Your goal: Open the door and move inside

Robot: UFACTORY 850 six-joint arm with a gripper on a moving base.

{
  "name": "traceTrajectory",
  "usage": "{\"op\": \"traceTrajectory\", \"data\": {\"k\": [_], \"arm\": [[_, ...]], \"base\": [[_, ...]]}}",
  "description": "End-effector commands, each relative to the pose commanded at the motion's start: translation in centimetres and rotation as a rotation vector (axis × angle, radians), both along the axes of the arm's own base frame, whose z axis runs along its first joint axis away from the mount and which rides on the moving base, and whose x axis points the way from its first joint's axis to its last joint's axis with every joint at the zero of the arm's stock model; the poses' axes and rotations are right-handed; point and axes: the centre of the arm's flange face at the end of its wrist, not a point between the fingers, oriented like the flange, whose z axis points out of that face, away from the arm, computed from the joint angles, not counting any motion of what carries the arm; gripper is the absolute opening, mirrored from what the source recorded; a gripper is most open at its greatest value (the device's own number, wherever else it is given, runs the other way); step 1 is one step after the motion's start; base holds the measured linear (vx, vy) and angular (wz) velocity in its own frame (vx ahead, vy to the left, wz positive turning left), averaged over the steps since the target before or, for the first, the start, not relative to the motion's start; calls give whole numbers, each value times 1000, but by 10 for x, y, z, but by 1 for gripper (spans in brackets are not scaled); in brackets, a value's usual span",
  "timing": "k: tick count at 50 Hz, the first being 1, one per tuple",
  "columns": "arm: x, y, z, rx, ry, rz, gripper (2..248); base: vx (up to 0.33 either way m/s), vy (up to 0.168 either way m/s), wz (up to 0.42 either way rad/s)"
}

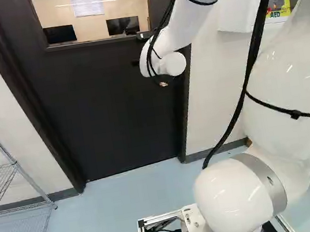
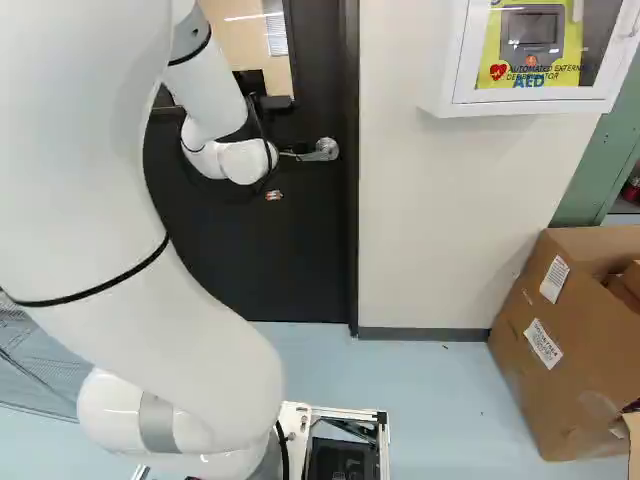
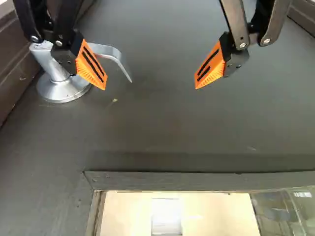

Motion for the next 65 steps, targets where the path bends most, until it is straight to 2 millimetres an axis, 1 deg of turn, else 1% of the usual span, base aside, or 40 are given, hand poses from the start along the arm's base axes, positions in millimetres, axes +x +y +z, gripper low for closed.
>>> {"op": "traceTrajectory", "data": {"k": [65], "arm": [[7, 1, -70, -16, 142, 1, 247]], "base": [[0, 0, 0]]}}
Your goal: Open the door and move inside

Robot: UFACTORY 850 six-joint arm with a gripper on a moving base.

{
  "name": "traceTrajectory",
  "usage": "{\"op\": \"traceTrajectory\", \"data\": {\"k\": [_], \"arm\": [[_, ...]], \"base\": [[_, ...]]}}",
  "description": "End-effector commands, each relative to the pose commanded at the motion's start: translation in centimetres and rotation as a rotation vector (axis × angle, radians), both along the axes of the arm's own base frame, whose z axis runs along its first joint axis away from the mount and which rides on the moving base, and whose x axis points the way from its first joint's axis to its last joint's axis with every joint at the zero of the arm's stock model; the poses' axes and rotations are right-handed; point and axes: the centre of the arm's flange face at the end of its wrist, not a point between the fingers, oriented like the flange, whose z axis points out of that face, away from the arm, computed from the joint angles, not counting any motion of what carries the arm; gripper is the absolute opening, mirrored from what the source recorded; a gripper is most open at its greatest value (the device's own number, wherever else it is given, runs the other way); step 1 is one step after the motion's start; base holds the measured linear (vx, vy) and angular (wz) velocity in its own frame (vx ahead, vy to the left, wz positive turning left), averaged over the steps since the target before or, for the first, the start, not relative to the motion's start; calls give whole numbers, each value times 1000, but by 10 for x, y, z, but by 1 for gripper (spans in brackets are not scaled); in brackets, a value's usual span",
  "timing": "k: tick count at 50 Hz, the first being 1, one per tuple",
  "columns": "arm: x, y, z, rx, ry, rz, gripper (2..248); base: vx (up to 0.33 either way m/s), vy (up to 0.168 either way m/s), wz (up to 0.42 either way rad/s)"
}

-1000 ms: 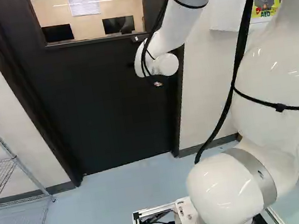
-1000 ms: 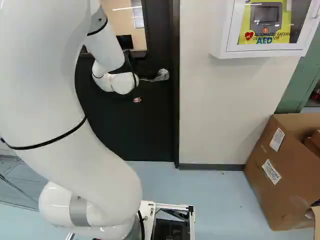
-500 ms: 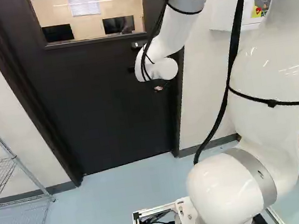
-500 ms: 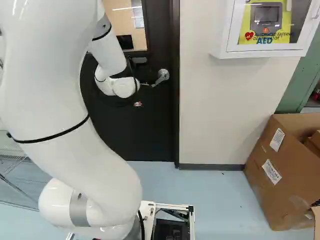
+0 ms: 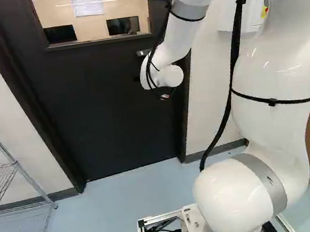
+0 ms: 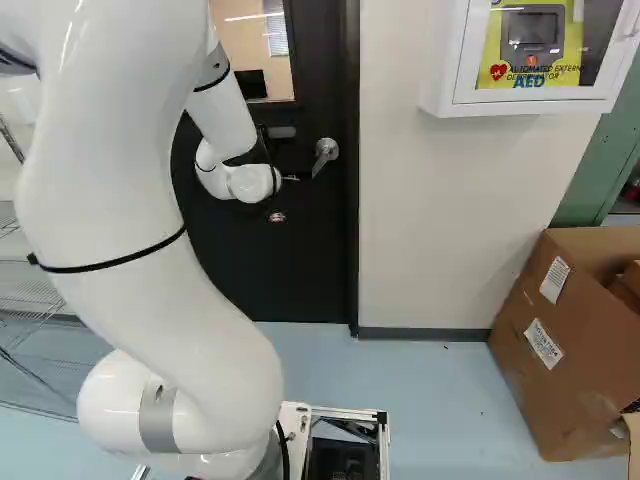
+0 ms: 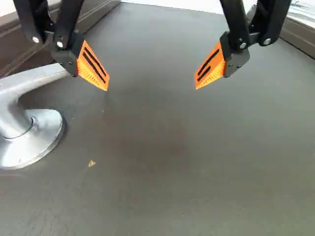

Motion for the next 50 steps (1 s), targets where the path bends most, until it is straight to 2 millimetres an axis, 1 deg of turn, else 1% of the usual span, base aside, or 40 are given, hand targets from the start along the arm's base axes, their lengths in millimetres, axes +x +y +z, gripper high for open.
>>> {"op": "traceTrajectory", "data": {"k": [33, 44, 50], "arm": [[5, 1, -36, -8, 71, 0, 247], [5, 1, -39, -9, 77, 0, 247], [-1, -1, -37, -9, 76, -1, 247]], "base": [[0, 0, 0], [0, 0, 0], [0, 0, 0]]}}
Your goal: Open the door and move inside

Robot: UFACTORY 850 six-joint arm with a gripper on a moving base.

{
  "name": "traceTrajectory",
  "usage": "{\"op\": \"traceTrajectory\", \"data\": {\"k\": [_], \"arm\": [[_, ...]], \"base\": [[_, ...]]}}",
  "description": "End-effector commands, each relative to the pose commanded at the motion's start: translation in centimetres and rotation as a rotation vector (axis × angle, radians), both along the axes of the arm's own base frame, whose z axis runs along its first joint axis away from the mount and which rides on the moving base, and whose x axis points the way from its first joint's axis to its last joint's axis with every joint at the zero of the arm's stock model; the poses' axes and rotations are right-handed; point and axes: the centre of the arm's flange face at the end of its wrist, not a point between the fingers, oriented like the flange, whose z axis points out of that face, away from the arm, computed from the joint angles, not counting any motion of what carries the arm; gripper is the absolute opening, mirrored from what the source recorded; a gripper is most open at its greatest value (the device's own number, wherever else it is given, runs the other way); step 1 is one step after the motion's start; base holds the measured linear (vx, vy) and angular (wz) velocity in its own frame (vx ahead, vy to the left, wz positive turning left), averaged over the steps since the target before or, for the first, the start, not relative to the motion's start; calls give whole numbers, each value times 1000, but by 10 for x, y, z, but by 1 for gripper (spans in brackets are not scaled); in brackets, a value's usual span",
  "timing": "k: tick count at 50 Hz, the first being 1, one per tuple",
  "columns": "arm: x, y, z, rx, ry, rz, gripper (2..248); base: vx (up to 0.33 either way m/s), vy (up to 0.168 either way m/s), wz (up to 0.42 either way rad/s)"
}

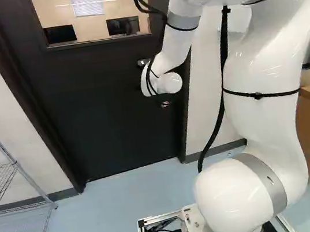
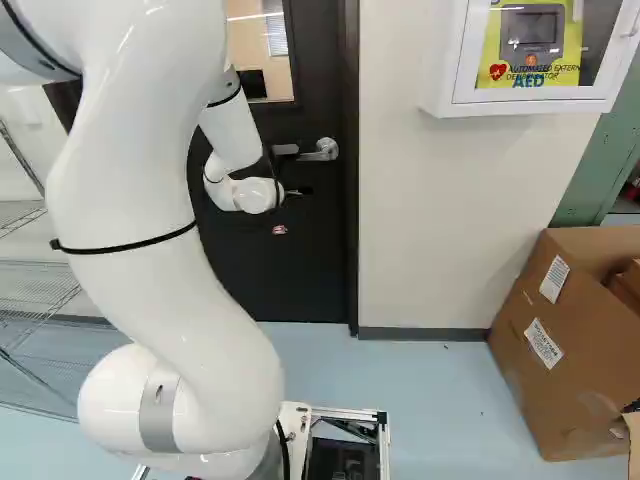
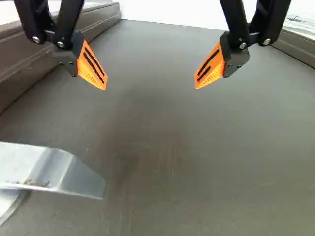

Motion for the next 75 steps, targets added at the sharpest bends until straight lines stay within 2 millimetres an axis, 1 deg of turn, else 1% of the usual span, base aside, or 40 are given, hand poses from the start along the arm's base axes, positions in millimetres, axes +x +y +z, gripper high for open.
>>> {"op": "traceTrajectory", "data": {"k": [30, 35, 45, 75], "arm": [[-65, -15, 31, 6, -53, -17, 247], [-73, -16, 37, 7, -65, -19, 247], [-78, -17, 47, 9, -89, -20, 247], [-83, -18, 77, 17, -162, -20, 247]], "base": [[0, 0, 0], [0, 0, 0], [0, 0, 0], [0, 0, 0]]}}
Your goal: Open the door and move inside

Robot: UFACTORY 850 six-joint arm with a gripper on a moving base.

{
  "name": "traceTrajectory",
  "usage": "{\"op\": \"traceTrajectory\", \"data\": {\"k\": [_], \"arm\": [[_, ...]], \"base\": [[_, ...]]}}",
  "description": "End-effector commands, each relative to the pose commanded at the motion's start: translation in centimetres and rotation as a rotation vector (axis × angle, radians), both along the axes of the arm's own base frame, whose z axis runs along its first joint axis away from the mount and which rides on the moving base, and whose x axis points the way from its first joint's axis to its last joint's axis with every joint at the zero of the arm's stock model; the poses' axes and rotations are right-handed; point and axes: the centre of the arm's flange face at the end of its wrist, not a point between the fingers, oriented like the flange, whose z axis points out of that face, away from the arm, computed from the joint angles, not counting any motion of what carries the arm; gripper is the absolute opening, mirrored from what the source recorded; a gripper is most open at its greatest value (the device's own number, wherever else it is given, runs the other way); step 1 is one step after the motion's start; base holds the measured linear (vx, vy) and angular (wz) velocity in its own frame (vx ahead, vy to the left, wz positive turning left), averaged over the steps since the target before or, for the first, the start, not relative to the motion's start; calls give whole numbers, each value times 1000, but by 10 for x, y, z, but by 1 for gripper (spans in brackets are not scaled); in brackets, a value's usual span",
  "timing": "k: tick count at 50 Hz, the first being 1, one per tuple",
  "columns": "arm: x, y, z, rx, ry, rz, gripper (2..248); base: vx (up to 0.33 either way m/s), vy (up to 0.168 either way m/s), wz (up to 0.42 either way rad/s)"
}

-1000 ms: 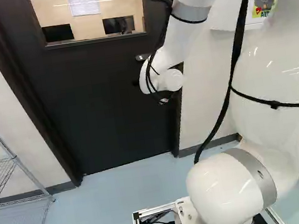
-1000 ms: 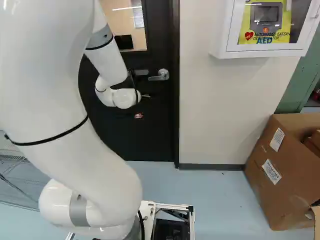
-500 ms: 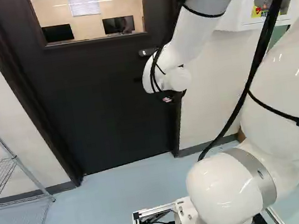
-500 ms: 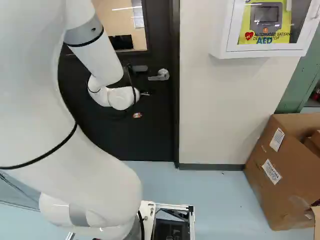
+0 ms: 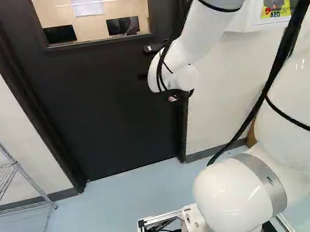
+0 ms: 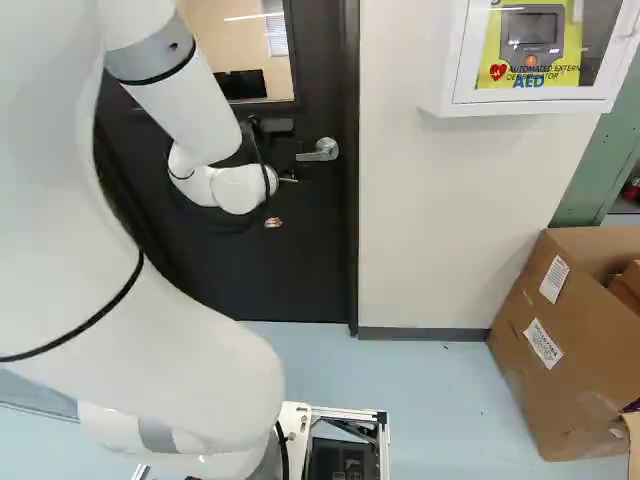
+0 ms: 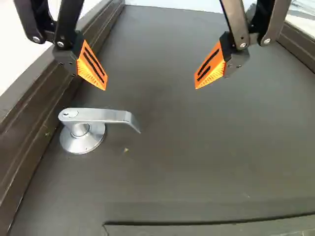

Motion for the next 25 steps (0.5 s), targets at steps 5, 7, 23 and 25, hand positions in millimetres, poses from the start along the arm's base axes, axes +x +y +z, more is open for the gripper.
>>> {"op": "traceTrajectory", "data": {"k": [5, 7, 23, 25], "arm": [[-1, 0, 5, 1, -12, 0, 247], [-1, 0, 7, 2, -17, 0, 247], [-1, 0, 24, 5, -55, 0, 247], [1, 0, 26, 6, -59, -1, 247]], "base": [[0, 0, 0], [0, 0, 0], [0, 0, 0], [0, 0, 0]]}}
